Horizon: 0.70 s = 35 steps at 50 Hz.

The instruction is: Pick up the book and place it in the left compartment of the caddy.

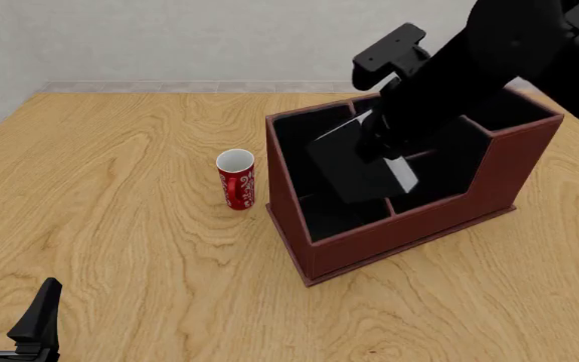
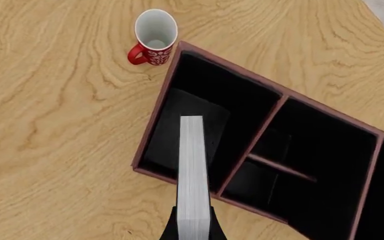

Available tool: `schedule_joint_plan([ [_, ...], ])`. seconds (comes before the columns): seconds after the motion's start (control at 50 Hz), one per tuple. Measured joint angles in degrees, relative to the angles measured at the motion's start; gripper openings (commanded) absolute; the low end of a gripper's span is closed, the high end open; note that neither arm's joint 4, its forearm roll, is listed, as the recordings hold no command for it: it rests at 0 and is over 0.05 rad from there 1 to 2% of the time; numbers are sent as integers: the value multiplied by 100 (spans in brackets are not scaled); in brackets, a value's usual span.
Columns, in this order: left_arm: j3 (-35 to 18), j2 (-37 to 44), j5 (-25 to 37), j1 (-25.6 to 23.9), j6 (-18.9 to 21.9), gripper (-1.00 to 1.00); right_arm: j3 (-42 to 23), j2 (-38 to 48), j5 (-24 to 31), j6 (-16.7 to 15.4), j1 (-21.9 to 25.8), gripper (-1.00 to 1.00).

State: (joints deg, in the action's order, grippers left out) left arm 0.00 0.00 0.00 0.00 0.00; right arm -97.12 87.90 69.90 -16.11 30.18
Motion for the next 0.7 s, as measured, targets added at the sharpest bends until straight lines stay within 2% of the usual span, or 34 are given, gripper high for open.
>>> schedule_joint_plan([
  [0.7,0,0,0,0,0,100,-123,453,-94,76,7,-100],
])
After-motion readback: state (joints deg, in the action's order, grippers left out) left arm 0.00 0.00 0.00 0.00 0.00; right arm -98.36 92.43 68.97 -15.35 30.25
